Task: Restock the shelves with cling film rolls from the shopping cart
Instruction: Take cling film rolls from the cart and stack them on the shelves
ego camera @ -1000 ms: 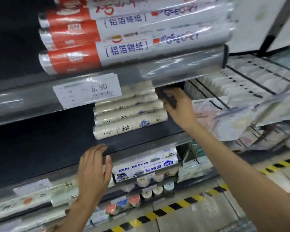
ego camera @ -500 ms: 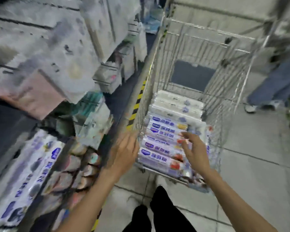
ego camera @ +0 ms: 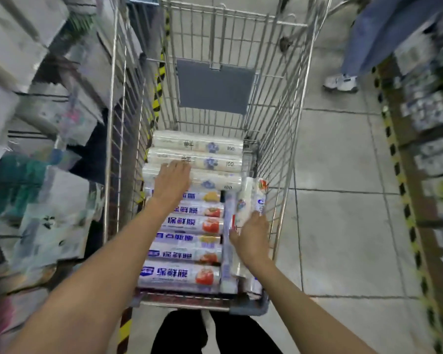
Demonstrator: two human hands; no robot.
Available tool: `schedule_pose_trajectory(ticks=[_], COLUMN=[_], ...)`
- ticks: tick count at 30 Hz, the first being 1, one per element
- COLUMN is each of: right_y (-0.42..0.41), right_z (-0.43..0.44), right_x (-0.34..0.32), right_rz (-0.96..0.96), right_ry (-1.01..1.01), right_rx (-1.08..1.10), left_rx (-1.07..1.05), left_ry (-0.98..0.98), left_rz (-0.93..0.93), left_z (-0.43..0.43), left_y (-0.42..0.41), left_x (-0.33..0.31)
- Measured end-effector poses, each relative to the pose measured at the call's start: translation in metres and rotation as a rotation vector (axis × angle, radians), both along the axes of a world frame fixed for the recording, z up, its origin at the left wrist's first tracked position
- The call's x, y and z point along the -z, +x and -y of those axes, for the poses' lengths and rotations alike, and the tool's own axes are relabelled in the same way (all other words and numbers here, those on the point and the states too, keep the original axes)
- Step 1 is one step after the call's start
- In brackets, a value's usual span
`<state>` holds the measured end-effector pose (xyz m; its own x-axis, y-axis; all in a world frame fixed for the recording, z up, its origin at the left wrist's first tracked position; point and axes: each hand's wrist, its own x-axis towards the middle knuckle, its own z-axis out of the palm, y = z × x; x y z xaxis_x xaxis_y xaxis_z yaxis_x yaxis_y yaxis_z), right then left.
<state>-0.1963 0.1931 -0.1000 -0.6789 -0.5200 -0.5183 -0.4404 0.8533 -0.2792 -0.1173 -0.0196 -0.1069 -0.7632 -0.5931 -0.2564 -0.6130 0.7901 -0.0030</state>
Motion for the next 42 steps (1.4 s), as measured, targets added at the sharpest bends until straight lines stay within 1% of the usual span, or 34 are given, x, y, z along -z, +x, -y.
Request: schedule_pose_trajectory(ticks=[3, 5, 7, 9, 11, 13, 15, 18, 20, 22, 24, 27, 29, 33, 36, 38, 40, 42], right_y=[-0.005, -0.012, -0.020, -0.028, -0.031, -0.026, -0.012, 0.027, 0.064, 0.112, 0.166, 0.247, 0.296, 0.377, 0.415, 0.433, 0.446, 0.455], right_z=[0.009, 0.011, 0.010, 0.009, 0.014, 0.023, 0.040, 0.078, 0.104, 0.124, 0.137, 0.138, 0.132, 0.120, 0.121, 0.129, 0.139, 0.150], right_x=[0.000, -0.011, -0.032, -0.057, -0.086, -0.115, -0.145, -0.182, -0.200, -0.217, -0.230, -0.239, -0.240, -0.237, -0.236, -0.233, -0.233, -0.231], right_rz=[0.106, 0.218, 0.374, 0.578, 0.756, 0.830, 0.892, 0.990, 1.043, 1.105, 1.195, 1.299, 1.350, 1.470, 1.530, 1.523, 1.509, 1.494], right_ry=[0.078, -0.008, -0.102, -0.192, -0.276, -0.347, -0.438, -0.513, -0.529, -0.510, -0.463, -0.398, -0.364, -0.315, -0.285, -0.292, -0.323, -0.368], right_rx=[0.174, 0.306, 0.442, 0.589, 0.627, 0.554, 0.454, 0.229, 0.053, -0.097, -0.201, -0.353, -0.446, -0.559, -0.664, -0.712, -0.766, -0.801], left_rx=[0.041, 0.067, 0.034, -0.046, -0.132, -0.227, -0.356, -0.573, -0.725, -0.855, -0.971, -1.173, -1.270, -1.423, -1.458, -1.464, -1.467, -1.426], left_ry=[-0.051, -0.028, 0.050, 0.138, 0.221, 0.270, 0.270, 0.228, 0.184, 0.098, -0.001, -0.079, -0.138, -0.328, -0.424, -0.472, -0.490, -0.478], left_rz=[0.095, 0.107, 0.068, 0.002, -0.090, -0.198, -0.298, -0.450, -0.512, -0.514, -0.517, -0.521, -0.471, -0.384, -0.402, -0.402, -0.354, -0.357], left_z=[0.007, 0.013, 0.016, 0.016, 0.013, 0.008, 0.001, -0.015, -0.029, -0.048, -0.072, -0.114, -0.143, -0.176, -0.177, -0.164, -0.143, -0.118], left_y=[-0.003, -0.001, 0.008, 0.022, 0.041, 0.064, 0.099, 0.171, 0.227, 0.284, 0.339, 0.416, 0.461, 0.536, 0.585, 0.615, 0.643, 0.669], left_x=[0.003, 0.000, -0.013, -0.031, -0.061, -0.095, -0.131, -0.174, -0.199, -0.223, -0.244, -0.263, -0.273, -0.288, -0.289, -0.284, -0.276, -0.266])
